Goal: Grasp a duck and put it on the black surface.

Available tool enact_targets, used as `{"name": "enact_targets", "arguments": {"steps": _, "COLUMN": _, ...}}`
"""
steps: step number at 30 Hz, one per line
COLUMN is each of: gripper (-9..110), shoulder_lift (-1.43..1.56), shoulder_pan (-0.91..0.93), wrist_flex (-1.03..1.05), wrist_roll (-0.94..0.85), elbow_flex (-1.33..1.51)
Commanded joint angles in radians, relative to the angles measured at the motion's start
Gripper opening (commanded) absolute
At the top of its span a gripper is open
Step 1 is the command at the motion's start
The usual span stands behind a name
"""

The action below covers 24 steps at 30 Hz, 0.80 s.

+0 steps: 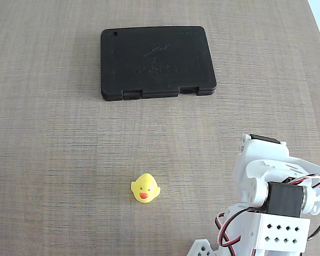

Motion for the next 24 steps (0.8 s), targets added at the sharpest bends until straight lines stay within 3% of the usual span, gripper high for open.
{"name": "enact_targets", "arguments": {"steps": 1, "gripper": 0, "shoulder_lift": 0.067, "shoulder_pan": -0.135, "wrist_flex": -0.011, "wrist_roll": 0.002, "elbow_flex": -0.003}}
{"name": "enact_targets", "arguments": {"steps": 24, "gripper": 3, "shoulder_lift": 0.066, "shoulder_pan": -0.138, "wrist_flex": -0.012, "wrist_roll": -0.005, "elbow_flex": -0.046}}
